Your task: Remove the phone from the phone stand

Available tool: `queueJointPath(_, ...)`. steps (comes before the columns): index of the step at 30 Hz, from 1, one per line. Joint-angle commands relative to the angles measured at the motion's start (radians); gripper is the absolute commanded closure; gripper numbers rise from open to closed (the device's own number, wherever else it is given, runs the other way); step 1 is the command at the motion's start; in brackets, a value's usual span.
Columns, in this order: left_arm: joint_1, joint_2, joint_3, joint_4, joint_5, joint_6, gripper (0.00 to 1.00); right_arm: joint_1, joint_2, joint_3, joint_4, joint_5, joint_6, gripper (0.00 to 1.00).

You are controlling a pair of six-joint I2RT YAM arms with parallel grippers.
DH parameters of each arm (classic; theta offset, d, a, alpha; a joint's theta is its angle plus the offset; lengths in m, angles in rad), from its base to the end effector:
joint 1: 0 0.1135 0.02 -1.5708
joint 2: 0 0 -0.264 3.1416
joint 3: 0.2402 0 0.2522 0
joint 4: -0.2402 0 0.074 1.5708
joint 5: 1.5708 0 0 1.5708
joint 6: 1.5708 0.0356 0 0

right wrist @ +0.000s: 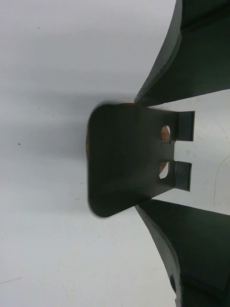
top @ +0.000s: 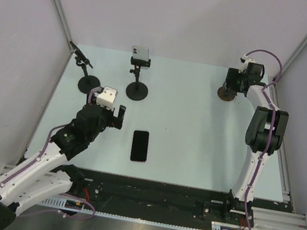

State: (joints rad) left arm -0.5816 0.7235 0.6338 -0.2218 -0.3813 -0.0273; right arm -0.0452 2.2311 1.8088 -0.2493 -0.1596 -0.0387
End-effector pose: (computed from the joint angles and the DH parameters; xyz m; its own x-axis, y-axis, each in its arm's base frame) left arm 0.1521 -0.0842 0.2933 -0.2618 0.1418 -0.9546 0.2069 0.9744 0.0880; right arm 0.5151 -0.0176 0.2084 -0.6181 -0.0103 -0.7861 -0.1036 0.9923 0.0685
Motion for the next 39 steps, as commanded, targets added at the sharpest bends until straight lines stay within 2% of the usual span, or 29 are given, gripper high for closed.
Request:
queueJointPath(1, 0.006, 0.063, 0.061, 0.009, 0.093, -0.071, 0.00, -0.005, -0.037, 0.015, 0.010, -0.032, -0.018, 0.09)
queueJointPath(4, 0.006, 0.117, 0.101, -0.013, 0.117, -0.144, 0.00, -0.001, -0.092, -0.003, 0.001, -0.044, -0.035, 0.00)
queueJointPath(7, 0.006, 0.183, 0.124, -0.016, 0.143, -0.206, 0.00, 0.011, -0.174, -0.040, -0.005, 0.000, -0.035, 0.00)
queueJointPath(11, 0.009, 0.289, 0.141, -0.019, 0.162, -0.285, 0.00, 0.040, -0.327, -0.162, 0.007, 0.144, 0.005, 0.00)
queueJointPath(14, 0.019, 0.381, 0.161, -0.017, 0.229, -0.325, 0.00, 0.076, -0.457, -0.245, 0.028, 0.283, 0.077, 0.00)
queueJointPath(17, 0.034, 0.471, 0.176, -0.019, 0.298, -0.371, 0.00, 0.110, -0.574, -0.333, 0.024, 0.351, 0.163, 0.00)
queueJointPath(23, 0.057, 0.629, 0.211, -0.019, 0.429, -0.421, 0.00, 0.244, -0.712, -0.460, 0.028, 0.462, 0.165, 0.00)
queueJointPath(30, 0.057, 0.818, 0.242, -0.019, 0.527, -0.444, 0.00, 0.330, -0.817, -0.572, 0.056, 0.440, 0.223, 0.00)
queueJointPath(39, 0.048, 0.875, 0.228, -0.016, 0.582, -0.459, 0.00, 0.354, -0.867, -0.629, 0.047, 0.436, 0.230, 0.00)
